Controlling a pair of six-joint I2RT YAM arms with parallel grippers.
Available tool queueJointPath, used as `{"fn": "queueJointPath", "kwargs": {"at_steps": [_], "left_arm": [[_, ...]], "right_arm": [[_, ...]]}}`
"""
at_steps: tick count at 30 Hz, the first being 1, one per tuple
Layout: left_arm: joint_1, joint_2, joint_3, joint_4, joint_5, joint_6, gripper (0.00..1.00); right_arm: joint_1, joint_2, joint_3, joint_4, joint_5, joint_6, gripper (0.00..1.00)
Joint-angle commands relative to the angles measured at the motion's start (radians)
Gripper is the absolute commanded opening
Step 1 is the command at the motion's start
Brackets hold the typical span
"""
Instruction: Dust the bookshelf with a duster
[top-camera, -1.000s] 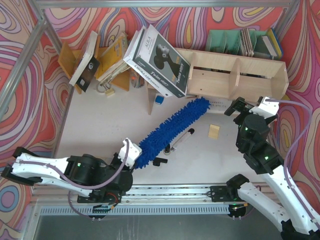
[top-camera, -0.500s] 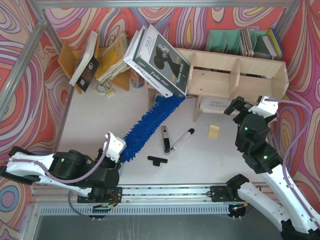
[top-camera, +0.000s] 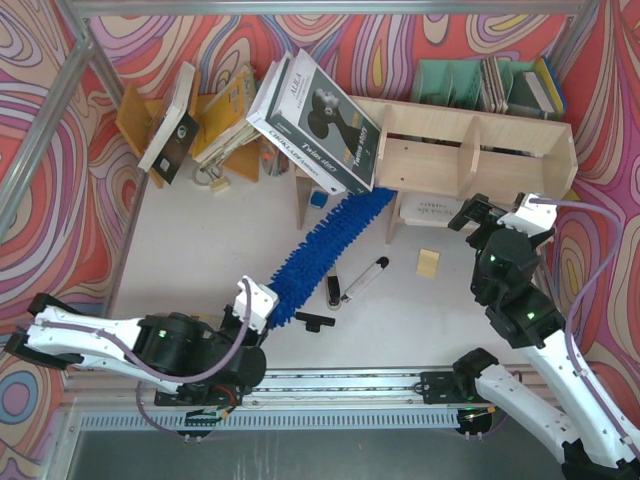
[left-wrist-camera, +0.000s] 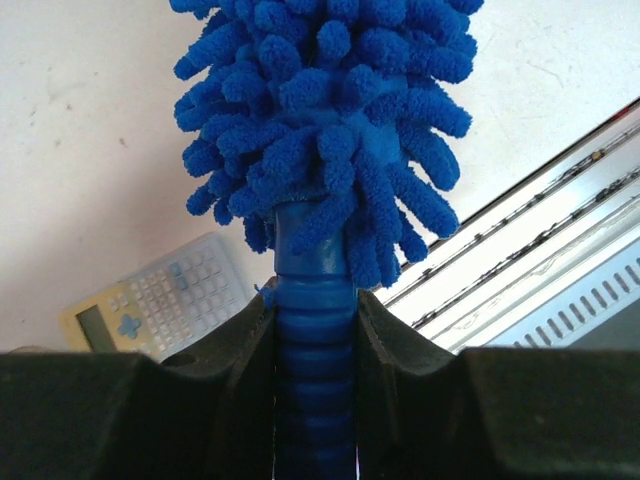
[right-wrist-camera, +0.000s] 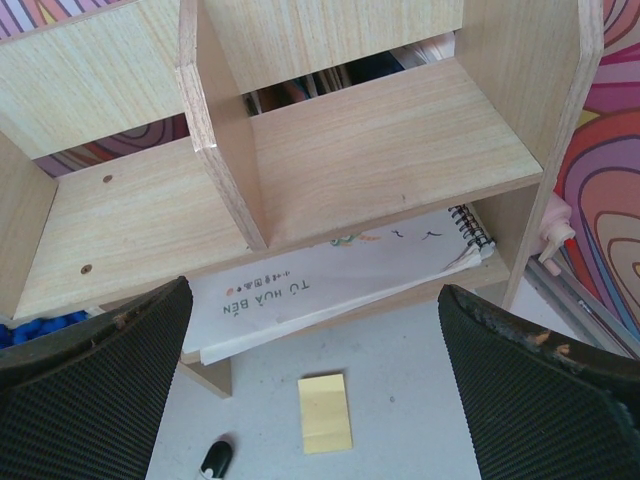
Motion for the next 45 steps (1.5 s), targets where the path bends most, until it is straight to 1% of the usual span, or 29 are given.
{"fn": "queueJointPath", "kwargs": {"at_steps": [1, 3, 6, 12, 18, 23, 28, 38, 42, 45], "left_arm": [[0.019, 0.045, -0.034, 0.253, -0.065, 0.084, 0.0], [0.043, 0.078, -0.042, 0.307, -0.031, 0.111, 0.0], [0.099, 0.126, -0.045, 0.339, 0.007, 0.125, 0.0], [0.183, 0.168, -0.059, 0.403, 0.028, 0.145, 0.0], [0.225, 0.199, -0.082, 0.549, 0.055, 0.197, 0.0], [0.245, 0.303, -0.056, 0.662, 0.099, 0.261, 0.0], [0.251, 0.359, -0.014, 0.674, 0.103, 0.308, 0.0], [0.332, 0.37, -0.015, 0.767, 0.172, 0.369, 0.0], [0.338, 0.379, 0.0, 0.766, 0.193, 0.397, 0.0], [0.337, 0.347, -0.023, 0.765, 0.21, 0.398, 0.0]], "right_arm": [[-0.003, -0.012, -0.001, 0.017, 0.011, -0.011, 0.99], [-0.004, -0.016, -0.009, 0.019, 0.013, -0.011, 0.99], [-0.004, -0.026, -0.019, 0.018, 0.015, -0.009, 0.99], [-0.004, -0.042, -0.027, 0.014, 0.022, -0.01, 0.99], [-0.004, -0.041, -0.037, 0.018, 0.021, -0.003, 0.99], [-0.004, -0.037, -0.037, 0.014, 0.02, 0.001, 0.99], [-0.004, -0.039, -0.039, 0.012, 0.021, 0.0, 0.99], [-0.004, -0.038, -0.045, 0.012, 0.019, 0.007, 0.99], [-0.004, -0.037, -0.042, 0.009, 0.02, 0.006, 0.99], [-0.003, -0.037, -0.042, 0.009, 0.021, 0.006, 0.99]]}}
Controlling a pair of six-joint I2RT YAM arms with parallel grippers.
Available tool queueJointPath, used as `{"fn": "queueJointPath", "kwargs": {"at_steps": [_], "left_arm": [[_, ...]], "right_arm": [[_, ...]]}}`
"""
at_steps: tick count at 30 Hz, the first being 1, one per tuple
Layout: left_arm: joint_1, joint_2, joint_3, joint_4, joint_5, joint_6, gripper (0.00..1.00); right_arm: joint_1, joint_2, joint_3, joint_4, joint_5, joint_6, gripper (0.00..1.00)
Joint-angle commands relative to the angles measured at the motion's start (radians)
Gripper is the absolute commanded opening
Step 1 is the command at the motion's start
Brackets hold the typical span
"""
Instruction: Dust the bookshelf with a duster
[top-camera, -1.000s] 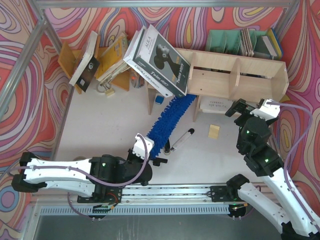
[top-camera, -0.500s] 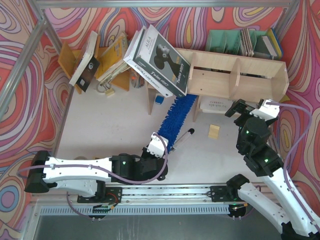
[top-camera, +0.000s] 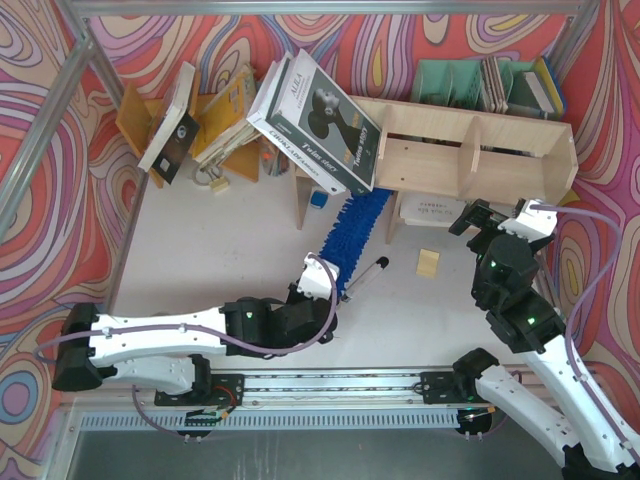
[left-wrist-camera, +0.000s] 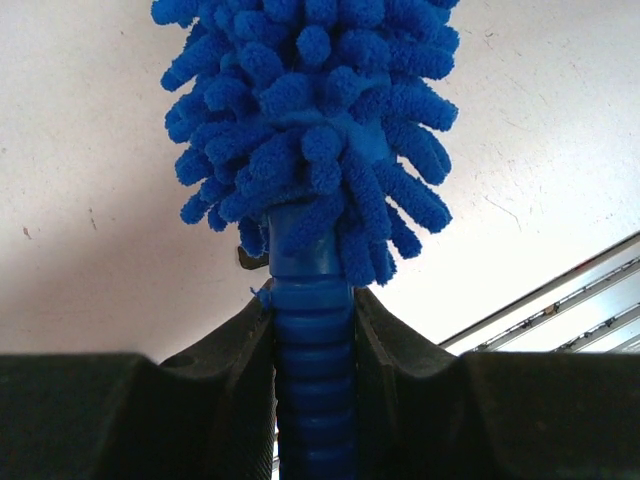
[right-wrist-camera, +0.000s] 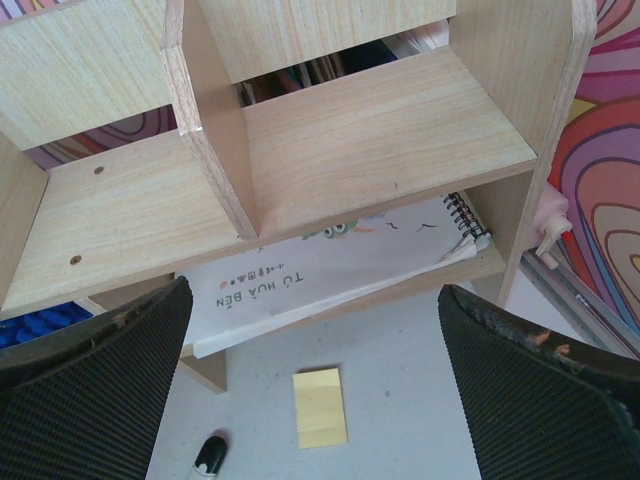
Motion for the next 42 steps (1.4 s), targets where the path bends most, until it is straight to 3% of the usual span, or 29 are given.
{"fn": "queueJointPath", "kwargs": {"at_steps": [1, 16, 28, 42], "left_arm": [[-0.013, -0.05, 0.003, 0.107, 0.062, 0.097, 0.0], [-0.012, -0.325, -0.075, -0.265, -0.147, -0.138, 0.0], [0.096, -0.363, -0.079, -0.454, -0.191, -0.322, 0.0], [0.231, -0.315, -0.069, -0.296, -0.047, -0.069, 0.0]], "right_arm": [[-0.004, -0.001, -0.004, 0.009, 0.02, 0.002, 0.99], [-0.003, 0.021, -0.006, 0.02, 0.012, 0.004, 0.99], [-0.004, 0.02, -0.002, 0.019, 0.012, 0.002, 0.99], [-0.004, 0.015, -0.006, 0.015, 0.012, 0.007, 0.99]]}}
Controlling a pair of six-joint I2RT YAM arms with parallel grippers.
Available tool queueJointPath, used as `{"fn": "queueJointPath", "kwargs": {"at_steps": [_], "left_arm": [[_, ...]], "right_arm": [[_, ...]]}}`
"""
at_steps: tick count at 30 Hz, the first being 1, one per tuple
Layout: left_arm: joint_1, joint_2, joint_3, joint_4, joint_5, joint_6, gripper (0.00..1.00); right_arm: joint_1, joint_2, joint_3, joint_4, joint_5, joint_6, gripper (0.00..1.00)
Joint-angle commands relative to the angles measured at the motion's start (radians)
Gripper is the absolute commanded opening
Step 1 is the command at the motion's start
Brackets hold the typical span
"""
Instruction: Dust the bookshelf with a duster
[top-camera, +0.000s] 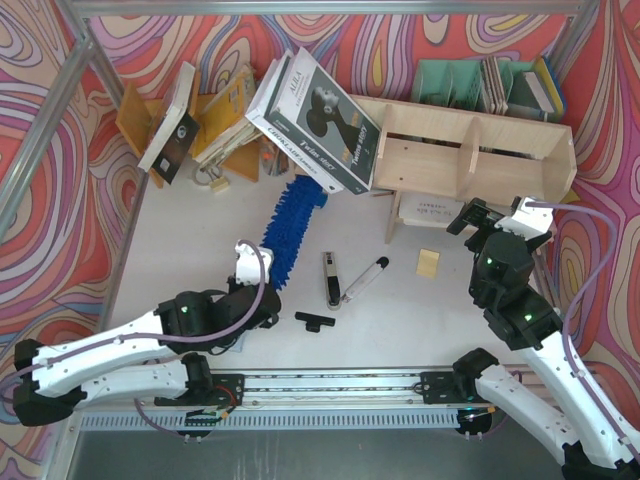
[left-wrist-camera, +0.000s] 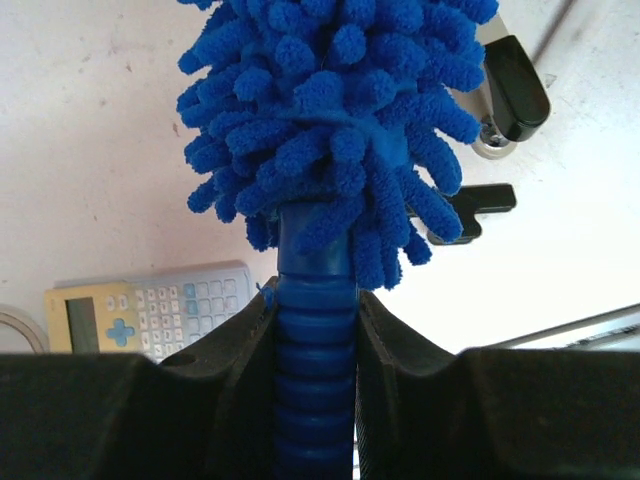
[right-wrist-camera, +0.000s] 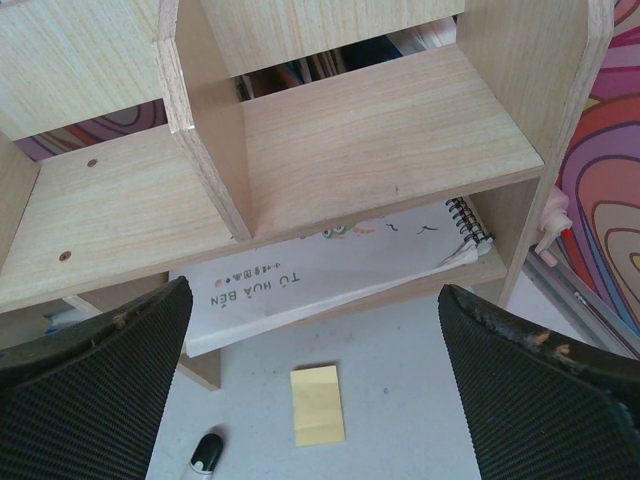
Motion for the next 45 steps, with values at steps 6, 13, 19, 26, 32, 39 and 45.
{"fn": "queueJointPath", "kwargs": {"at_steps": [6, 13, 19, 26, 32, 39, 45], "left_arm": [[0.251, 0.08, 0.035, 0.198, 0.109, 0.241, 0.0], [0.295, 0.156, 0.068, 0.269, 0.169, 0.317, 0.0], [0.298, 0.162, -0.008, 0.342, 0.222, 0.269, 0.0], [0.298, 0.12, -0.163, 0.465, 0.272, 0.172, 0.0], [0.298, 0.114, -0.266, 0.558, 0.272, 0.132, 0.0], [0.3, 0.079, -0.232, 0.535, 0.244, 0.179, 0.0], [0.299, 0.01, -0.131, 0.439, 0.207, 0.255, 0.0]], "right_arm": [[-0.004, 0.001, -0.003, 0.015, 0.009, 0.007, 0.99], [-0.004, -0.015, -0.006, 0.013, 0.019, 0.004, 0.99], [-0.004, -0.006, -0.005, 0.015, 0.019, 0.002, 0.99], [-0.003, -0.004, -0.005, 0.017, 0.017, 0.002, 0.99], [-0.004, -0.007, -0.006, 0.016, 0.016, 0.004, 0.99], [-0.003, -0.008, -0.004, 0.014, 0.015, 0.001, 0.99], [-0.004, -0.01, -0.007, 0.015, 0.017, 0.004, 0.99]]}}
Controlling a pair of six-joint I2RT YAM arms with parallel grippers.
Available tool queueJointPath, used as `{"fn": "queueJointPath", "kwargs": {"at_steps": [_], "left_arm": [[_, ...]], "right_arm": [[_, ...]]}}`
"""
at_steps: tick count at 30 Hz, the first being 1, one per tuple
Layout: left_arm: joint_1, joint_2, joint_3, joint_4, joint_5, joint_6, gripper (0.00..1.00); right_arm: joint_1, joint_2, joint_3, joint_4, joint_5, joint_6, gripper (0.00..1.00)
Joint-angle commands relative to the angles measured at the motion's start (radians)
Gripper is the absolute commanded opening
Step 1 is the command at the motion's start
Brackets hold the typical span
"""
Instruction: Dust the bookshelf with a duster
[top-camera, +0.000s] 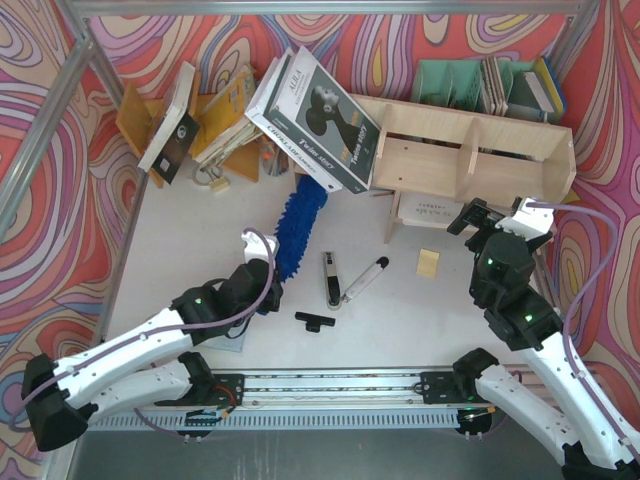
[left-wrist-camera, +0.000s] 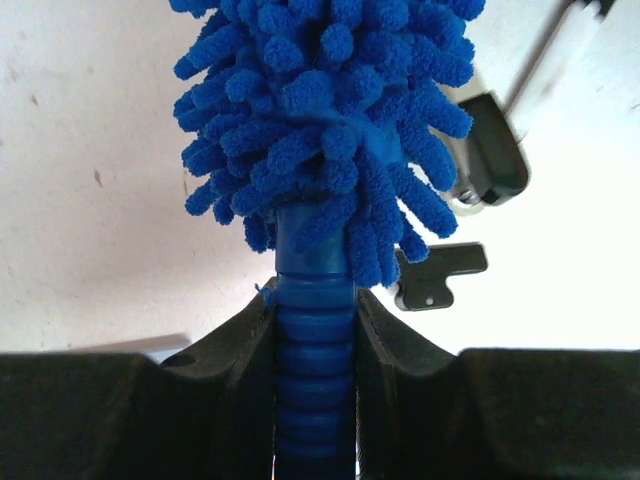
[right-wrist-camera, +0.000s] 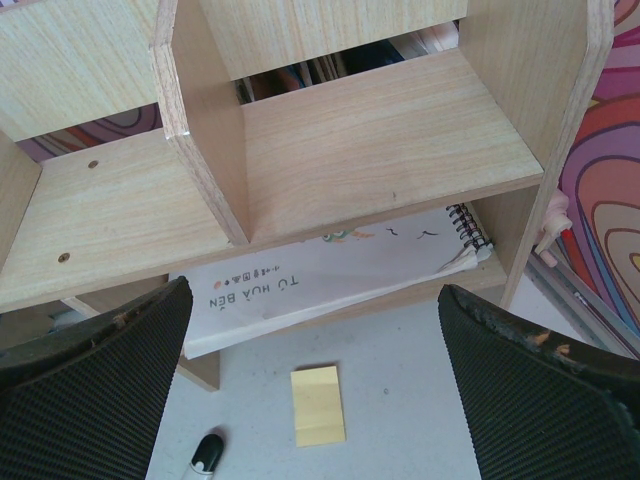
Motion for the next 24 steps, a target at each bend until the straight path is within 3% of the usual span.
{"fn": "queueJointPath", "kwargs": {"at_steps": [1, 8, 24], "left_arm": [[0.006, -0.068, 0.09, -0.013, -0.07, 0.071, 0.0], [0.007, -0.102, 0.101, -0.012, -0.066, 0.082, 0.0], [0.006, 0.039, -0.132, 0.189, 0.053, -0.081, 0.0]], "right_arm": [[-0.004, -0.005, -0.008, 0.014, 0.017, 0.005, 0.99], [-0.004, 0.001, -0.006, 0.015, 0.015, 0.004, 0.99], [-0.004, 0.002, -0.001, 0.017, 0.009, 0.001, 0.99]]}}
